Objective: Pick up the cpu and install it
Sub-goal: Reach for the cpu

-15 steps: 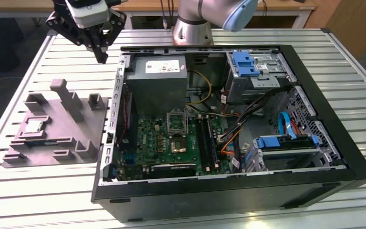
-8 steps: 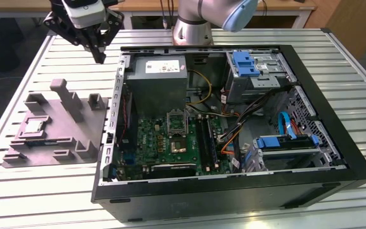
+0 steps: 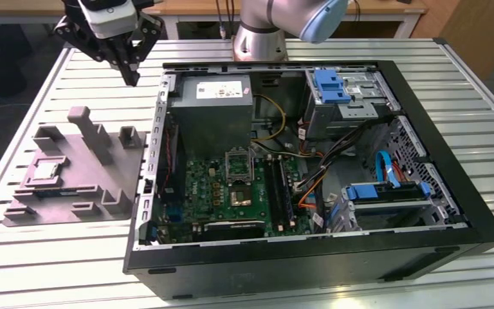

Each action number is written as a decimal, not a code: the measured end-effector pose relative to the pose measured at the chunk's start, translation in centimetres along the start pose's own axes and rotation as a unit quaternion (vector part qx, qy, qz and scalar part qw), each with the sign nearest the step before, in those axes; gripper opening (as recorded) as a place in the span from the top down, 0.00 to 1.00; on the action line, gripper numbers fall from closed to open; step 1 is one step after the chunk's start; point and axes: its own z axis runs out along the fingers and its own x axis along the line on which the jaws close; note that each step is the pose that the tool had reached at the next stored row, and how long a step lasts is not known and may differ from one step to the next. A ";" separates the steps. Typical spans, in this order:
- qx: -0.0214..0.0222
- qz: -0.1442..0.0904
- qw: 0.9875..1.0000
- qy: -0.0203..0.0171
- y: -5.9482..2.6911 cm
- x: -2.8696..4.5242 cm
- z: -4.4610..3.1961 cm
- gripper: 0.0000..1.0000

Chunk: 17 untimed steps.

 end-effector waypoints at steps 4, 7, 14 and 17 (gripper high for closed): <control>0.000 0.000 1.000 0.000 -0.02 0.23 0.00 0.89; 0.000 0.000 1.000 0.000 -0.03 0.40 -0.01 0.89; 0.000 0.000 1.000 0.000 -0.06 0.82 -0.01 0.89; 0.000 0.000 1.000 0.000 -0.08 1.00 -0.02 0.89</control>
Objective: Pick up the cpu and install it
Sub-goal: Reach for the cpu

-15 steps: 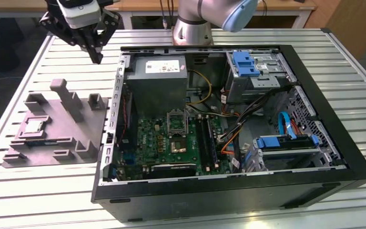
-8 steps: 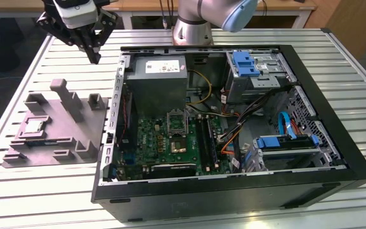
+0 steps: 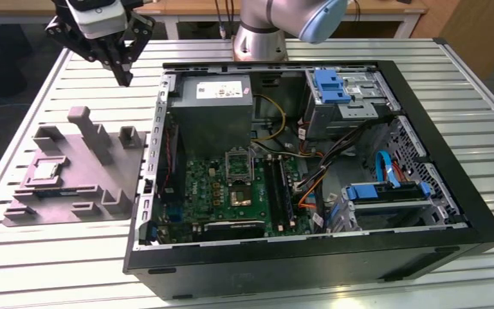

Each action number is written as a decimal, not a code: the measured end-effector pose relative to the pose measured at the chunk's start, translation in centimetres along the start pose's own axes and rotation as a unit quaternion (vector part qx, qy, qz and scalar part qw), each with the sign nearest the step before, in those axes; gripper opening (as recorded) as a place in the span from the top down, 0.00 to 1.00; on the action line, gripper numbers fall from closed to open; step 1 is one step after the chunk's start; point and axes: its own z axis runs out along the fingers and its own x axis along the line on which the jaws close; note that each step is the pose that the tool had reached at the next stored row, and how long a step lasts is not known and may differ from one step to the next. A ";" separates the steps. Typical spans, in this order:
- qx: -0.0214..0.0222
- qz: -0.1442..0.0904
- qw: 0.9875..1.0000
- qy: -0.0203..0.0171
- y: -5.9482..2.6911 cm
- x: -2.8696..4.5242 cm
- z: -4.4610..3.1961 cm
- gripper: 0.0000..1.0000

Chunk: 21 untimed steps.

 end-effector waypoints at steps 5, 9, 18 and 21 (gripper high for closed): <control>0.000 0.000 1.000 0.000 -0.02 0.29 0.00 0.89; 0.000 0.000 1.000 0.000 -0.04 0.51 -0.01 0.89; 0.000 0.000 1.000 0.000 -0.08 1.10 -0.01 0.89; 0.000 0.000 1.000 0.000 -0.10 1.28 -0.01 0.89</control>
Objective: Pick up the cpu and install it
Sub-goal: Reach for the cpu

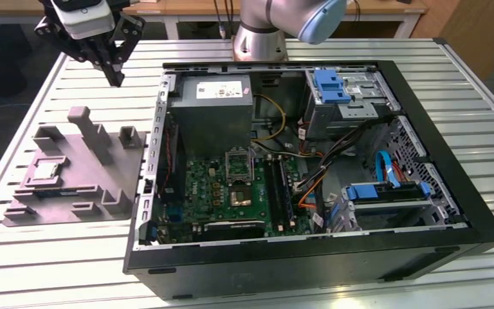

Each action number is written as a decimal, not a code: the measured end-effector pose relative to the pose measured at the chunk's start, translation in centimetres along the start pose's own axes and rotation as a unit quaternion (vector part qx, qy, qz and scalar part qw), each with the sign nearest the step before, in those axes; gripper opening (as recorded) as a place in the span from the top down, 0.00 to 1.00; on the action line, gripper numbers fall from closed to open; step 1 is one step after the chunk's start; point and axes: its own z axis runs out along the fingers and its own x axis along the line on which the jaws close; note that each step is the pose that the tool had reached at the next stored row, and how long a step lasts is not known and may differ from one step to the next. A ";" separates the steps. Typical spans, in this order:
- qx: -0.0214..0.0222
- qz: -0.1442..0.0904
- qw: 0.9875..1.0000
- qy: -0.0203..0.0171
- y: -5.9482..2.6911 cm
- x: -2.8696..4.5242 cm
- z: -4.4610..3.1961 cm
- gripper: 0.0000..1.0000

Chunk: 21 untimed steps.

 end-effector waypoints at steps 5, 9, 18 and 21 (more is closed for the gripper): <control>0.000 0.000 1.000 0.000 -0.02 0.31 0.00 0.89; 0.000 0.000 1.000 0.000 -0.04 0.55 -0.01 0.89; 0.000 0.000 1.000 0.000 -0.08 1.10 -0.01 0.89; 0.000 0.000 1.000 0.000 -0.10 1.28 -0.01 0.89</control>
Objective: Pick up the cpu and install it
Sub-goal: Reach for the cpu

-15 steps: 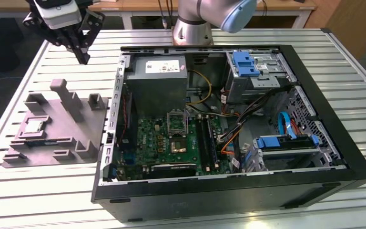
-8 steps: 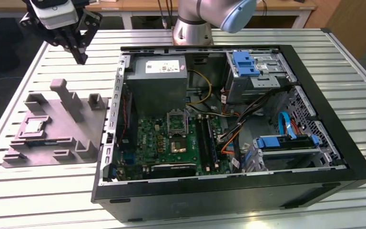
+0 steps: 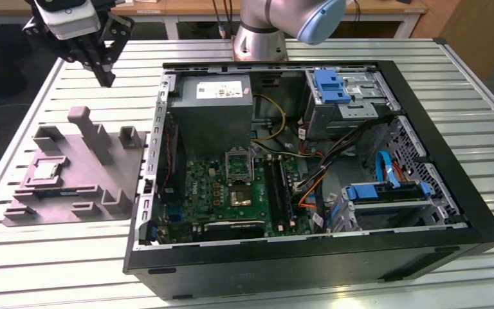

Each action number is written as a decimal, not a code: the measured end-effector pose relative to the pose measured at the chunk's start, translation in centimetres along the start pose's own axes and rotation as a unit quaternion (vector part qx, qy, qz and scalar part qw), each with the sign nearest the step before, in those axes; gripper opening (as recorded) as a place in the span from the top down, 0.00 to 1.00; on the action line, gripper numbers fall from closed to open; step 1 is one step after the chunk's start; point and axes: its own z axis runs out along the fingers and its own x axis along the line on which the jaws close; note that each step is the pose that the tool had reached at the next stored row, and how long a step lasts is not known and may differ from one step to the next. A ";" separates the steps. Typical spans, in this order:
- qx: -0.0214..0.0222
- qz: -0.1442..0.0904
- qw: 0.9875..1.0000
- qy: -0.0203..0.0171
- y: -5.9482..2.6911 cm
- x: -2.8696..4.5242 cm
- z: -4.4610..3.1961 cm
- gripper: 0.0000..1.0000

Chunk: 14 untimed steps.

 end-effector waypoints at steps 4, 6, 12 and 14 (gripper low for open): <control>0.000 0.000 1.000 0.000 -0.02 0.31 0.00 0.89; 0.000 0.000 1.000 0.000 -0.03 0.44 0.00 0.89; 0.000 0.000 1.000 0.000 -0.06 0.79 0.00 0.89; 0.000 0.000 1.000 0.000 -0.07 0.92 0.00 0.89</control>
